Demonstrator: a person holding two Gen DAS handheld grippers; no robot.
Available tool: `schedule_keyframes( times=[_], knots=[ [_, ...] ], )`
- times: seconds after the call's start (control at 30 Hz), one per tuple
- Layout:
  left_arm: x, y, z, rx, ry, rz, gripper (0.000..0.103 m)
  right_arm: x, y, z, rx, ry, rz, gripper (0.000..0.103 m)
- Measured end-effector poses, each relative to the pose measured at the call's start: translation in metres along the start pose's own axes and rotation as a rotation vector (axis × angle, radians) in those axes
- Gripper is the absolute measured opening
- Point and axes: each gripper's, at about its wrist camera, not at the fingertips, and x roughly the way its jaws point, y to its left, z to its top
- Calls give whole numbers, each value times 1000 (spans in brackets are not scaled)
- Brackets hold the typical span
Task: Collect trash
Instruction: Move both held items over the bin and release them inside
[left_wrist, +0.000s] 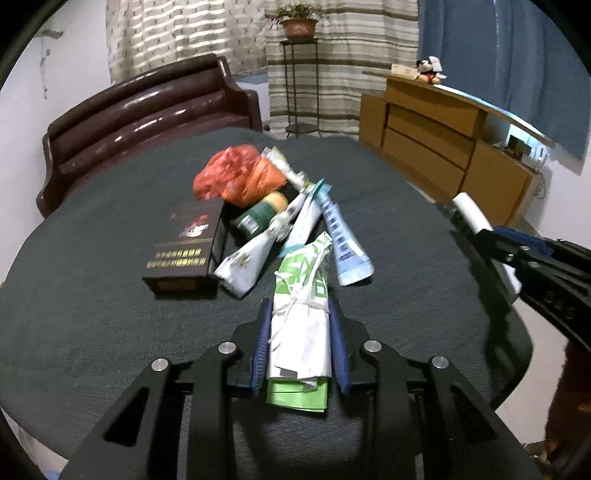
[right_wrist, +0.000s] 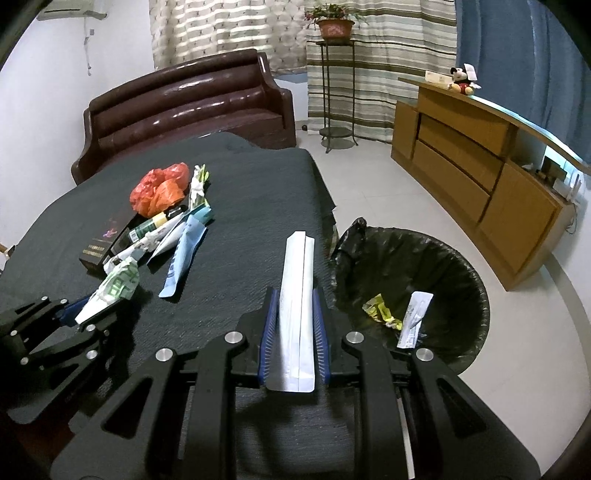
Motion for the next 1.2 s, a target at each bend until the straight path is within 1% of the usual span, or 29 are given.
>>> schedule_keyframes(
  times=[0.17, 0.27, 0.37, 0.57, 0.87, 1.2],
  knots=[
    [-4, -10, 16, -9, -54, -11, 30, -2, -11, 6, 7, -21, -25, 19],
    [2, -21, 30, -18, -63, -26, 30, -3, -20, 10, 15, -31, -46, 19],
    [10, -36, 42, -21, -70, -52, 30, -3, -30, 14, 21, -43, -75, 19],
    [23, -73, 60, 15, -97, -98, 30, 0, -56, 23, 51, -64, -139, 19],
    [44, -111, 84, 48, -102, -125, 30, 12, -92, 32, 97, -73, -194, 19],
    [65, -143, 92, 85, -66, -122, 30, 18, -122, 33, 141, -74, -215, 19]
  ],
)
